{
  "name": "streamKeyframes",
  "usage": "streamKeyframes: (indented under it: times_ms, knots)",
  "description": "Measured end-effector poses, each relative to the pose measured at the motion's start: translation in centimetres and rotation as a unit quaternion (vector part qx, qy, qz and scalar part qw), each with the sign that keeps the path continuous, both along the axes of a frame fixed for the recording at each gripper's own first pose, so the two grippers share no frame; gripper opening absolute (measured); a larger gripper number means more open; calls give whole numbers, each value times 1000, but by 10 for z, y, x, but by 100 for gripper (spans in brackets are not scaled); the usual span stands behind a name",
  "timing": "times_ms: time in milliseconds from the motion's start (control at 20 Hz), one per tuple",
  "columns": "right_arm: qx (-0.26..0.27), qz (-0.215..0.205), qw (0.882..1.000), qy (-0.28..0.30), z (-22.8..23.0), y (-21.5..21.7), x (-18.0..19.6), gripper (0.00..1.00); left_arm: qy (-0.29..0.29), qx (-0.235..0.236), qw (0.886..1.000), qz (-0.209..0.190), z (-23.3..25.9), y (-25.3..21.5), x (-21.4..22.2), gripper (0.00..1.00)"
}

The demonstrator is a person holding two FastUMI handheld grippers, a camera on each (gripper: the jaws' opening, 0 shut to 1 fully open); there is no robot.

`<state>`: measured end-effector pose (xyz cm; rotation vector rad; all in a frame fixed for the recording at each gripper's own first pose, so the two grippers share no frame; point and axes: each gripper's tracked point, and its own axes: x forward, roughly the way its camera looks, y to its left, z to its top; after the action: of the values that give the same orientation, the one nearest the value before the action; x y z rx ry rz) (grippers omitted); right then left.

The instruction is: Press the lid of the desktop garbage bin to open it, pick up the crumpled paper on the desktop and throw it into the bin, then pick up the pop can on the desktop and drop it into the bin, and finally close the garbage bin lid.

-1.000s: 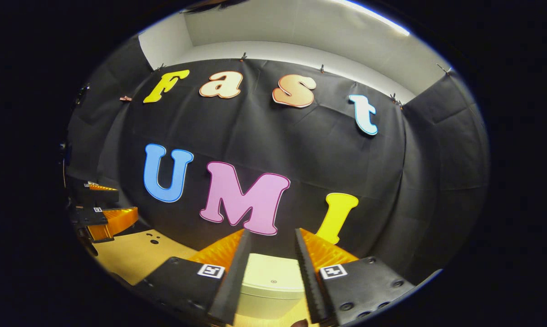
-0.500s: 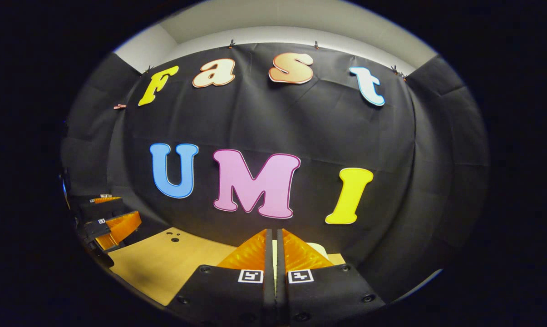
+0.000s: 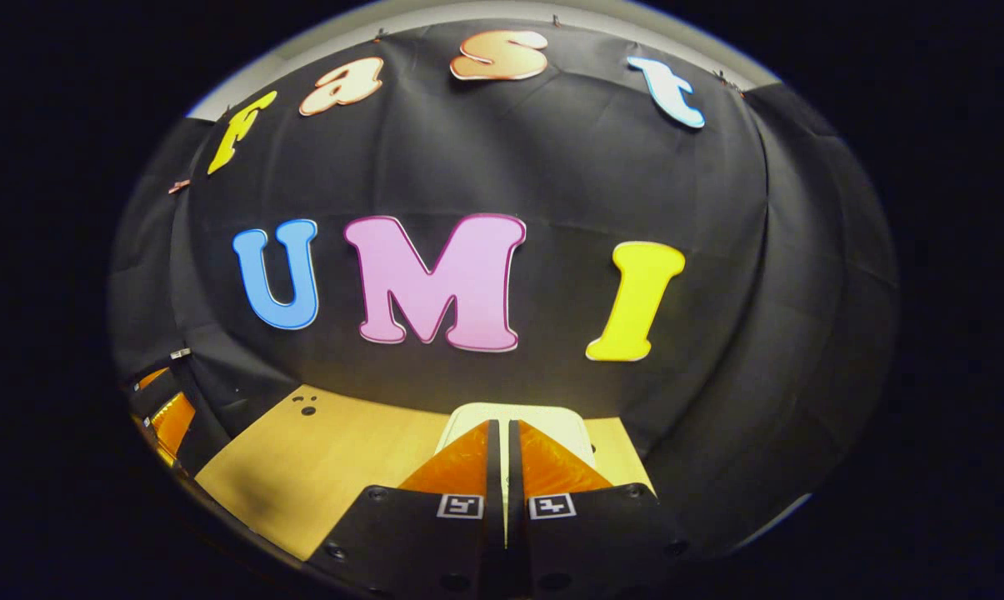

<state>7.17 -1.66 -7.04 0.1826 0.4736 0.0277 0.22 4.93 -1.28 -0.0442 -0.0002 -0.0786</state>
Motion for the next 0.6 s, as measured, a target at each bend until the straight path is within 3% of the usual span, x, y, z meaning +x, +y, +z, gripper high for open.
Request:
streamKeyframes:
  times_ms: [600]
  knots:
    - [31,55,987,146,-109,13,32,5,17,3,999,29,-13,-2,-1,99]
